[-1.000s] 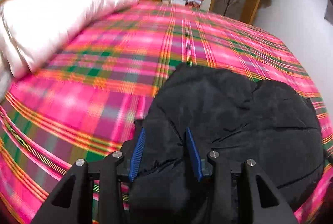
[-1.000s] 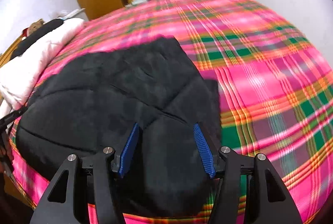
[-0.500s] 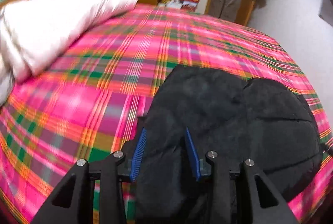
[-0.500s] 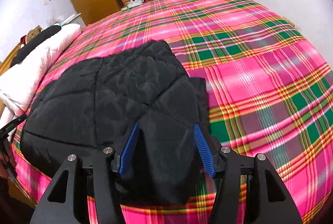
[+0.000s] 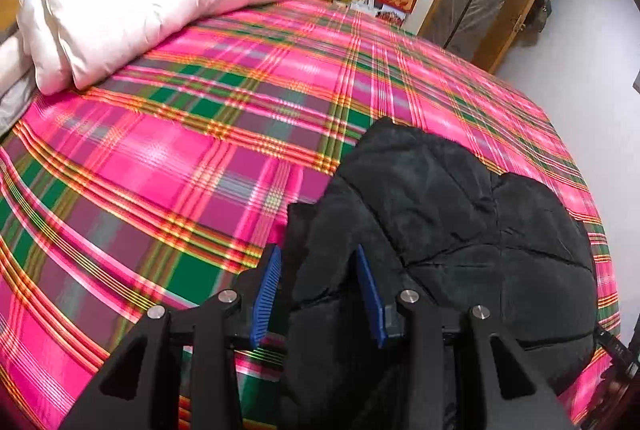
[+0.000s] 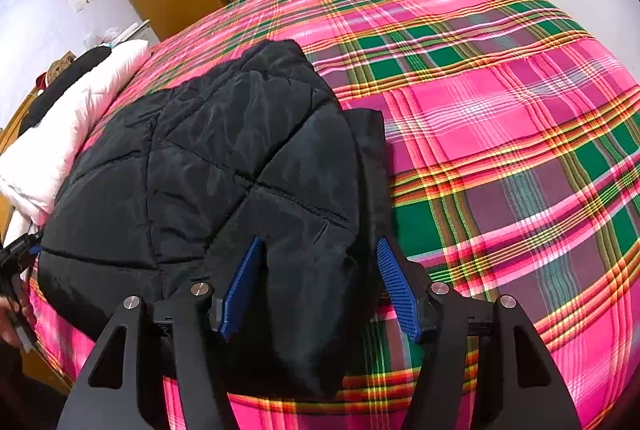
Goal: Fold large clothes
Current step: 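Close both grippers on the jacket edge, then lift the held edge with both grippers and fold it over the jacket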
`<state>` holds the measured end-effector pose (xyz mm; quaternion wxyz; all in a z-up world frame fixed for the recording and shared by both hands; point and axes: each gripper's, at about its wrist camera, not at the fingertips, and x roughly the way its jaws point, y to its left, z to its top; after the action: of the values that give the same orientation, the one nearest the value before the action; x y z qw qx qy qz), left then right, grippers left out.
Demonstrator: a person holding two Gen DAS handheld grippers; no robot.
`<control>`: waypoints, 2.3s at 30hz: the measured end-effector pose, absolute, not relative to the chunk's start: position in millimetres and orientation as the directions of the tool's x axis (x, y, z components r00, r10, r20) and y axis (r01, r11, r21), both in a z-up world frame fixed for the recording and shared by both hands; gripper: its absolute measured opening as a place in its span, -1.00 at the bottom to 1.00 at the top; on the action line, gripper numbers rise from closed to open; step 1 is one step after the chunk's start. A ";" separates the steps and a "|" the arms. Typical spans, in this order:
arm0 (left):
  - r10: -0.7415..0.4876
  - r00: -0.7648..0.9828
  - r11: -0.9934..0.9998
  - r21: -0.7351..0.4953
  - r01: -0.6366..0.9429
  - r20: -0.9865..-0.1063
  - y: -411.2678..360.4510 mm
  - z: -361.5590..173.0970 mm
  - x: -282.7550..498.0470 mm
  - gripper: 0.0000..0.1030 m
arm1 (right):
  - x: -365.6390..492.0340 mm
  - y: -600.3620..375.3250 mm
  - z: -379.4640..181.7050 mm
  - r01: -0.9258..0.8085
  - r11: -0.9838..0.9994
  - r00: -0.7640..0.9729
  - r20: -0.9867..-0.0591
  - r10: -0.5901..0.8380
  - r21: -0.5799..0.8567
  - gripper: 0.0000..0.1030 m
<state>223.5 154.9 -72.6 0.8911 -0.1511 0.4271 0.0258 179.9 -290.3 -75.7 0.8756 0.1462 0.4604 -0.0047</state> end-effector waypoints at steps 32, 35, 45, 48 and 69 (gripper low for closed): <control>-0.264 0.532 0.881 -0.426 -0.207 -0.804 165.5 -146.0 269.7 0.20 | 222.9 -316.1 -128.9 0.105 0.885 0.509 -0.789 0.344 0.453 0.44; -0.335 0.531 0.847 -0.496 -0.193 -0.778 172.3 -153.8 275.0 0.21 | 227.5 -317.6 -132.1 0.096 0.876 0.505 -0.782 0.367 0.473 0.44; -0.418 0.516 0.799 -0.573 -0.184 -0.748 170.5 -150.9 251.1 -0.01 | 213.3 -320.3 -129.6 0.135 0.832 0.472 -0.773 0.424 0.538 0.17; -0.445 0.519 0.781 -0.600 -0.174 -0.730 173.7 -160.4 261.3 0.06 | 221.0 -323.2 -135.4 0.136 0.809 0.471 -0.755 0.456 0.572 0.18; -0.547 0.528 0.711 -0.693 -0.118 -0.650 165.8 -173.4 291.6 0.19 | 231.1 -334.5 -145.5 0.125 0.756 0.487 -0.704 0.517 0.642 0.19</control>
<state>291.6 165.8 -173.4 0.7985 -0.3557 0.4668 -0.1344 231.1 -334.5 -145.5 0.7979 0.3268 0.4915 0.1228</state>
